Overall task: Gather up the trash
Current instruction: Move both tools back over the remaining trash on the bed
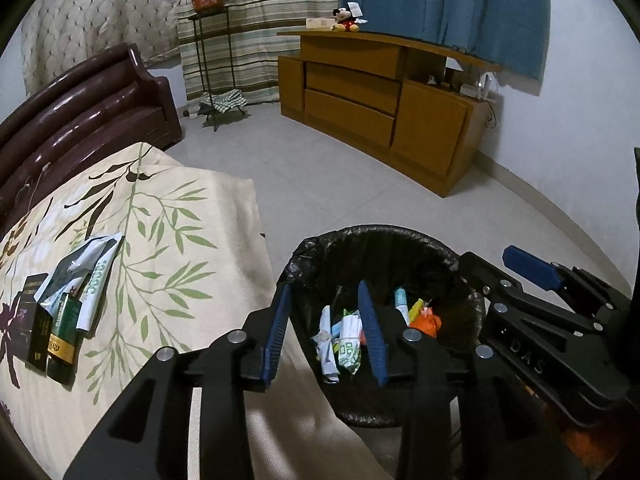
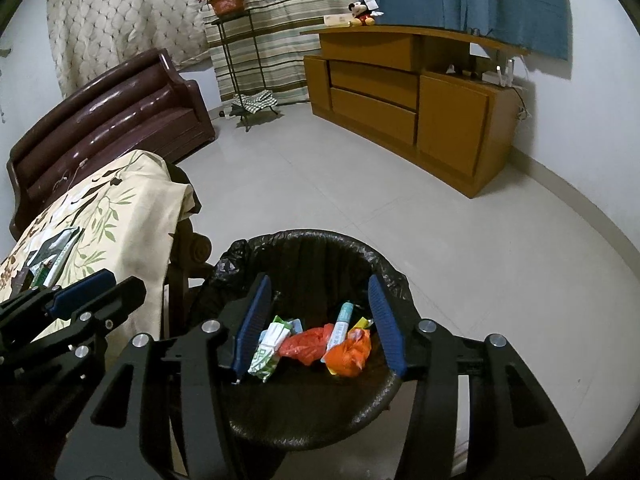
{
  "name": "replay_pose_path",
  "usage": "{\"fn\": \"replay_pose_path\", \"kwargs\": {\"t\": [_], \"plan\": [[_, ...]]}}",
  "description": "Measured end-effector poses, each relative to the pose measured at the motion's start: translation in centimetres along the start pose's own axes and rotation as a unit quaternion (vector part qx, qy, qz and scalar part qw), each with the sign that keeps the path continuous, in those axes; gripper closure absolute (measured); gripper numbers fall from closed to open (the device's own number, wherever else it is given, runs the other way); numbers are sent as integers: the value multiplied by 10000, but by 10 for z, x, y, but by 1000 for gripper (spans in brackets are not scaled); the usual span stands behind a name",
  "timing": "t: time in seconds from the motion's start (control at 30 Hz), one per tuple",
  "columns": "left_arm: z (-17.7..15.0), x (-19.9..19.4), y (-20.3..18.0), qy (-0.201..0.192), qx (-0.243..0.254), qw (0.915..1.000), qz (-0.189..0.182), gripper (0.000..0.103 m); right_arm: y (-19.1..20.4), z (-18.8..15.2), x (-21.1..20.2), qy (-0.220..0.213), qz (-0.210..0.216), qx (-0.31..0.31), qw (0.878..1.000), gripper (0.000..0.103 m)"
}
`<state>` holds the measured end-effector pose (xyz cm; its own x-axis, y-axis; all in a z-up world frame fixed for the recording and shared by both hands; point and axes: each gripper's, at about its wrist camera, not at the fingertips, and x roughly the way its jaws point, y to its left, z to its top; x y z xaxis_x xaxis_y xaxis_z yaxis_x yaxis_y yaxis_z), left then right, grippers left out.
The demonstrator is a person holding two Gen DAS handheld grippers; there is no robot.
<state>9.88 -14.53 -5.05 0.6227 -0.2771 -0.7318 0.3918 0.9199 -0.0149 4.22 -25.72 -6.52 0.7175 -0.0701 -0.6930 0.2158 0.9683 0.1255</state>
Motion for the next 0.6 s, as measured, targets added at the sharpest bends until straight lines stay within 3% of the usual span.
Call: {"fn": "replay_pose_path", "kwargs": {"t": [0.6], "plan": [[-8,-36,35,-261,-284,9991,155,59,20,-3,-14,13,56,-134,9999,49]]}}
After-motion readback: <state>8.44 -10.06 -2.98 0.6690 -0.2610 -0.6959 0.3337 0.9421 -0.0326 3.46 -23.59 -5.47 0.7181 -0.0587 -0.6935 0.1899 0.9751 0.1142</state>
